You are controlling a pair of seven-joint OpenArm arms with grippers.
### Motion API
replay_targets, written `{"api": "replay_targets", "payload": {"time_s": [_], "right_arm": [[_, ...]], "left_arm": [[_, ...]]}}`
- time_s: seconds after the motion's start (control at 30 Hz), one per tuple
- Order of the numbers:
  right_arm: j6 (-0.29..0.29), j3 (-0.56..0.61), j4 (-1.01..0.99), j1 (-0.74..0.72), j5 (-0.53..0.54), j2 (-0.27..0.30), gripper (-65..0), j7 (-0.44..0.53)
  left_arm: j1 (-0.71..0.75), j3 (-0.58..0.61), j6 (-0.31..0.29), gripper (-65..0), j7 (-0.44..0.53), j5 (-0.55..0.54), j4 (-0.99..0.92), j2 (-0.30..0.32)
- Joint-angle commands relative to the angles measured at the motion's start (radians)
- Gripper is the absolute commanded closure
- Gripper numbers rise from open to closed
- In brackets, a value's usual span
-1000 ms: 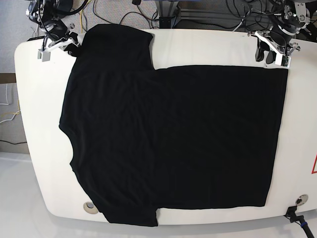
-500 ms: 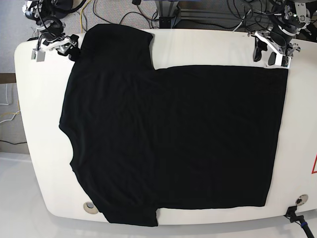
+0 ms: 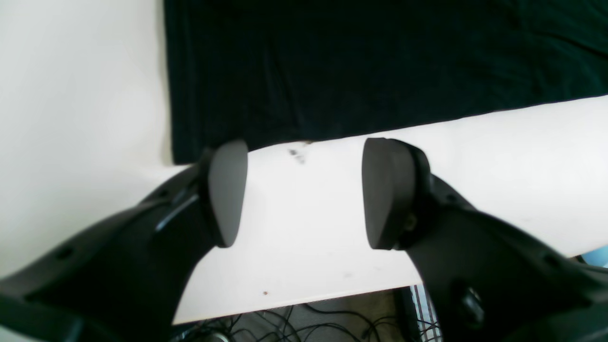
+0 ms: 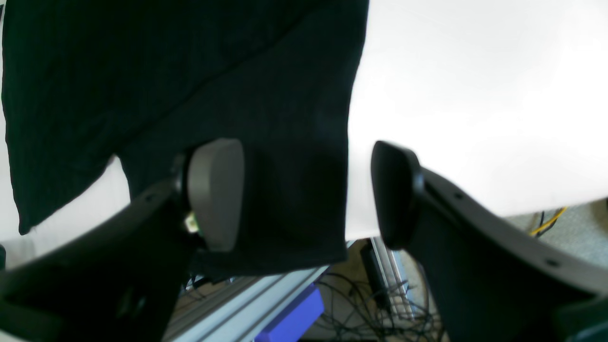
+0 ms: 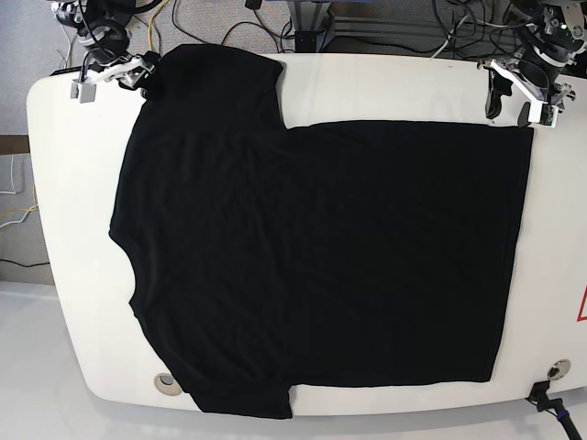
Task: Fold the T-shirt properly
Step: 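Close the right gripper on the shoulder corner near the collar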
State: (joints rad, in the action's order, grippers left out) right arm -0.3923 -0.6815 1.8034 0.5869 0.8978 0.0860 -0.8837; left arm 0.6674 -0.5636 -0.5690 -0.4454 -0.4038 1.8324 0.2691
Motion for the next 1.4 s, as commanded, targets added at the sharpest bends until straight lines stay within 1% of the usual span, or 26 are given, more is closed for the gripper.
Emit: {"api": "replay_targets", "payload": {"time_s": [0.0, 0.23, 0.43, 0.53, 0.67, 0.97, 1.13, 1.37], "right_arm": [[-0.007, -0.005, 0.012, 0.017, 0.019, -0.002, -40.6, 0.013], [-0.009, 0.001, -0.046, 0.043, 0.019, -0.013, -40.6, 0.010], [-0.006, 0.115, -0.041, 0.068, 0.019, -0.015, -40.6, 0.007], [-0.006, 0.151, -0.041, 0.071, 0.019, -0.016, -40.6, 0.007], [-0.006, 0.156, -0.041, 0.071, 0.019, -0.016, -40.6, 0.007], [-0.009, 0.156, 0.002, 0.144, 0.021, -0.016, -40.6, 0.007], [-0.009, 0.158, 0.000, 0.144, 0.021, -0.015, -40.6, 0.007], [-0.009, 0.194, 0.000, 0.137, 0.021, -0.015, -40.6, 0.007]], "left_arm": [[0.005, -0.014, -0.003, -36.3, 0.023, -0.014, 0.016, 0.012], [0.005, -0.019, -0.003, -36.3, 0.023, -0.014, 0.016, 0.009], [0.005, -0.019, -0.003, -36.3, 0.023, -0.014, 0.016, 0.009], [0.005, -0.019, -0.003, -36.3, 0.023, -0.014, 0.016, 0.009], [0.005, -0.019, -0.003, -36.3, 0.023, -0.014, 0.016, 0.009], [0.005, -0.019, -0.003, -36.3, 0.023, -0.013, 0.016, 0.012], [0.004, -0.019, -0.003, -36.3, 0.023, -0.011, 0.016, 0.012], [0.004, -0.019, -0.003, -36.3, 0.023, -0.010, 0.016, 0.012]]}}
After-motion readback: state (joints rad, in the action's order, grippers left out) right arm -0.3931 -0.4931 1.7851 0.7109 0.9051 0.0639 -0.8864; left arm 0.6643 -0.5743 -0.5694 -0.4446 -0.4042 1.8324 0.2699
